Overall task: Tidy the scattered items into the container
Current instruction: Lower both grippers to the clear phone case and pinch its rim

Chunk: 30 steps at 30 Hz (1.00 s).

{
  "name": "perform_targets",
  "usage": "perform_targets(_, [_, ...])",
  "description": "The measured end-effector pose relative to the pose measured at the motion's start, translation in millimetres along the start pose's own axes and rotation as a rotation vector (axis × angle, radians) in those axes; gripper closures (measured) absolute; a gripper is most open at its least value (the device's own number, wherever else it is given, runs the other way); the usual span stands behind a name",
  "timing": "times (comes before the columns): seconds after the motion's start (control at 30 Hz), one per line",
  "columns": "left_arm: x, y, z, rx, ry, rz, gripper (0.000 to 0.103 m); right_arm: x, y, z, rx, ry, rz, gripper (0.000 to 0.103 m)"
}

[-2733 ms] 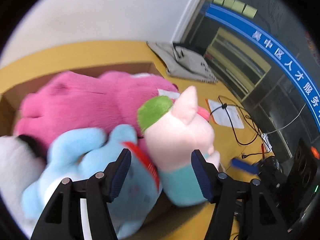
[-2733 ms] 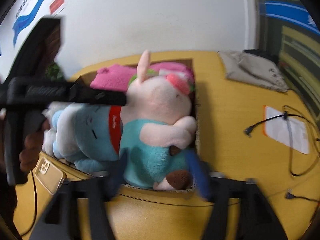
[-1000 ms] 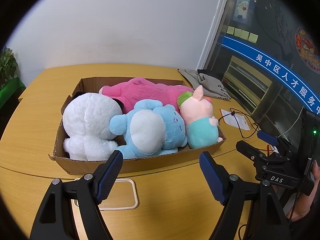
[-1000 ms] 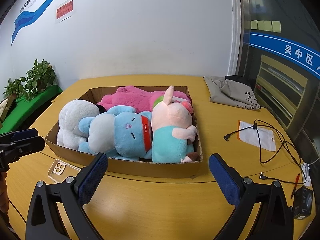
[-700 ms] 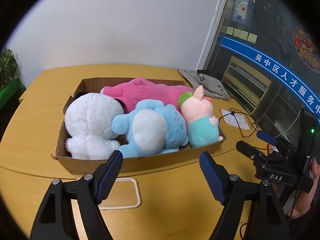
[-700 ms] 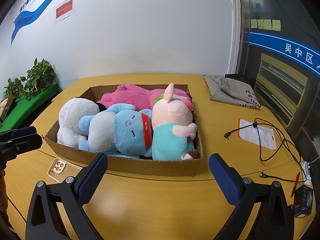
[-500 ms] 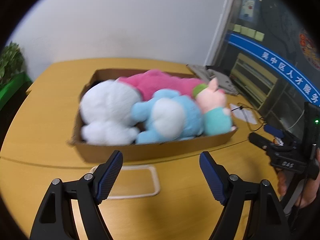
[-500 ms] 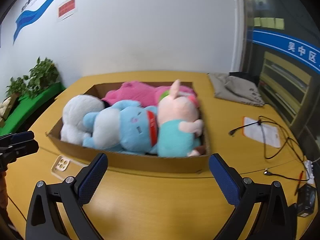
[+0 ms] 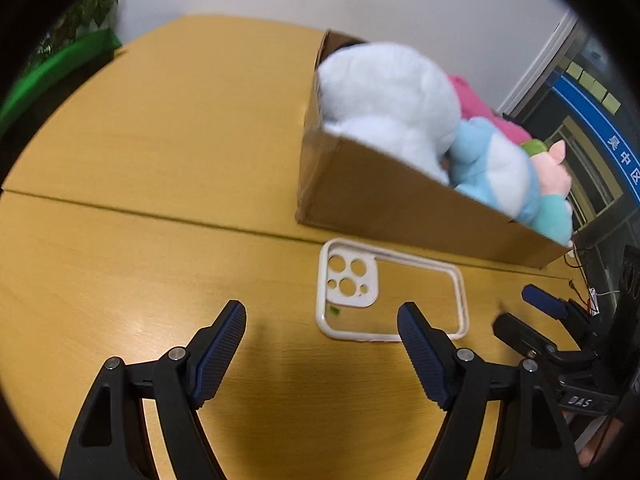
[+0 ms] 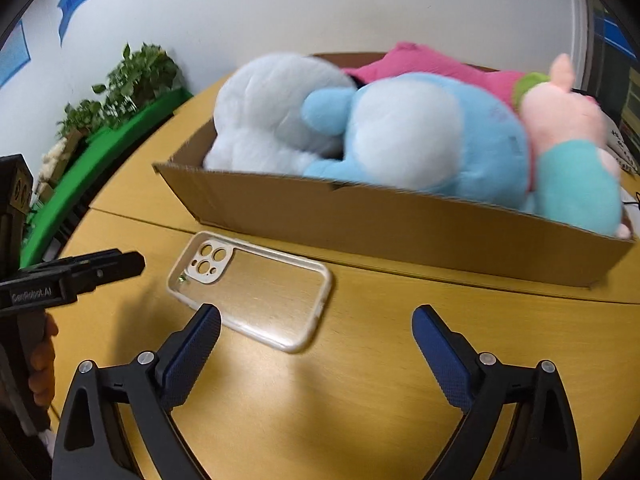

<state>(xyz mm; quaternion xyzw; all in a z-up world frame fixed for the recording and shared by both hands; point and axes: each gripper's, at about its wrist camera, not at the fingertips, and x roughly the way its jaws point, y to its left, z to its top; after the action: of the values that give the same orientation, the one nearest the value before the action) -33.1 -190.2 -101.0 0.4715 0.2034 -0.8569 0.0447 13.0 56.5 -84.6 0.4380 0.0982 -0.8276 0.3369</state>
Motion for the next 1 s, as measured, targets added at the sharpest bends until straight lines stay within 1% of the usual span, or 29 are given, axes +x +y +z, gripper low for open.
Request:
perform_targets(0.07, [7.3, -0.9, -2.5, 0.006, 0.016, -0.014, 0.03, 12.7, 5.7, 0.6, -0.003, 0.01, -0.024, 0.009])
perform_targets(0.13, [12.8, -6.1, -4.2, 0.027, 0.034, -0.013, 0.036, 21.9, 6.4, 0.5, 0.0, 0.02, -0.046, 0.013])
perform_targets(0.17, [15.6, -7.1, -4.5, 0.033, 0.042, -0.012, 0.042, 25.0, 5.7, 0.4, 0.001, 0.023, -0.057, 0.016])
perform_targets(0.2, [18.7, -8.9, -4.9, 0.039, 0.053, -0.015, 0.052, 29.5, 4.6, -0.9, 0.002, 0.026, -0.074, 0.018])
perform_targets(0.23, [21.4, -9.6, -4.1, 0.042, 0.062, -0.019, 0.062, 33.5, 2.7, -2.4, 0.003, 0.031, -0.086, 0.023])
perform_targets(0.27, [25.1, -10.1, -3.9, 0.043, 0.074, -0.018, 0.066, 35.9, 0.8, -3.7, 0.006, 0.038, -0.09, 0.03])
perform_targets(0.3, [28.9, -11.3, -4.0, 0.047, 0.086, -0.013, 0.073, 40.2, -2.3, -5.6, 0.012, 0.051, -0.09, 0.034])
perform_targets(0.33, [32.2, -12.4, -3.9, 0.05, 0.096, -0.008, 0.077, 43.0, -4.9, -7.0, 0.015, 0.058, -0.09, 0.041])
perform_targets(0.37, [33.2, -14.3, -4.0, 0.058, 0.091, -0.002, 0.081, 44.3, -6.8, -9.1, 0.009, 0.049, -0.104, 0.046])
perform_targets(0.43, [33.4, -17.0, -4.6, 0.06, 0.094, -0.002, 0.086, 45.0, -8.4, -9.9, -0.002, 0.042, -0.118, 0.051])
perform_targets(0.47, [33.2, -18.5, -5.5, 0.061, 0.098, -0.005, 0.087, 44.6, -9.7, -10.1, -0.005, 0.042, -0.117, 0.059])
perform_targets(0.5, [32.6, -20.6, -7.8, 0.068, 0.105, -0.014, 0.087, 43.5, -11.2, -10.5, -0.012, 0.042, -0.108, 0.064])
perform_targets(0.53, [31.0, -25.4, -12.4, 0.085, 0.117, -0.031, 0.088, 42.4, -12.3, -10.8, -0.019, 0.044, -0.098, 0.075])
perform_targets(0.57, [31.1, -29.2, -14.2, 0.101, 0.124, -0.04, 0.089, 39.9, -14.7, -12.4, -0.027, 0.051, -0.082, 0.084])
perform_targets(0.63, [26.3, -38.0, -21.3, 0.135, 0.128, -0.056, 0.093, 34.4, -20.1, -15.3, -0.038, 0.06, -0.068, 0.09])
perform_targets(0.73, [19.3, -43.6, -21.8, 0.133, 0.096, -0.082, 0.093, 25.5, -34.6, -25.1, -0.058, 0.061, -0.068, 0.092])
perform_targets(0.77, [21.5, -45.4, -19.7, 0.127, 0.096, -0.076, 0.093, 23.5, -39.1, -27.0, -0.058, 0.063, -0.066, 0.093])
perform_targets(0.83, [31.6, -54.8, -19.1, 0.148, 0.128, -0.064, 0.095, 21.5, -46.2, -29.5, -0.054, 0.065, -0.064, 0.094])
perform_targets(0.93, [36.0, -71.7, -18.4, 0.169, 0.127, -0.067, 0.097, 16.4, -57.4, -32.1, -0.049, 0.059, -0.083, 0.094])
perform_targets(1.0, [34.1, -73.5, -21.8, 0.168, 0.137, -0.082, 0.097, 12.7, -63.9, -34.7, -0.033, 0.059, -0.077, 0.094])
